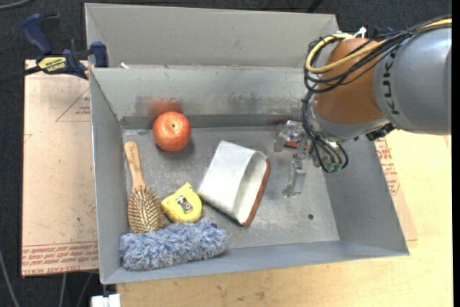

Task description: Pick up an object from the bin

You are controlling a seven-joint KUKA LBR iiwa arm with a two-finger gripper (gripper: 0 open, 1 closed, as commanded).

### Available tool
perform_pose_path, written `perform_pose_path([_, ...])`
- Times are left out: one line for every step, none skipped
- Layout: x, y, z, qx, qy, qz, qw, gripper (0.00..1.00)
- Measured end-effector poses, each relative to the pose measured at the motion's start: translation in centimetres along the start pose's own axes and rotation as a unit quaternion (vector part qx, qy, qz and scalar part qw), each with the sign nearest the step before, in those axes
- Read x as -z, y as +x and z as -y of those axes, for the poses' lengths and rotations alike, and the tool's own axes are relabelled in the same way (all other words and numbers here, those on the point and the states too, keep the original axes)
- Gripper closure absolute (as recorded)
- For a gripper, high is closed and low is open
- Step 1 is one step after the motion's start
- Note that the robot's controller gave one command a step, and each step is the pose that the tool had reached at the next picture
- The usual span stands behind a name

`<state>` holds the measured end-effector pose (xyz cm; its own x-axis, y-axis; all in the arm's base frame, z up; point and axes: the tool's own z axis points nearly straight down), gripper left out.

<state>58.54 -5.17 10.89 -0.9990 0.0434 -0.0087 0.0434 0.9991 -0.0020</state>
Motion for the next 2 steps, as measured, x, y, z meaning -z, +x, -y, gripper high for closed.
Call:
perform_pose_path([-3.2,1.6,-2.8,0.041,-0.004,-0.0058,0.9991,0.00])
perform_pose_path([-3.2,0.5,-2.7,0.088,0.000,-0.0023,0.9962,0.00])
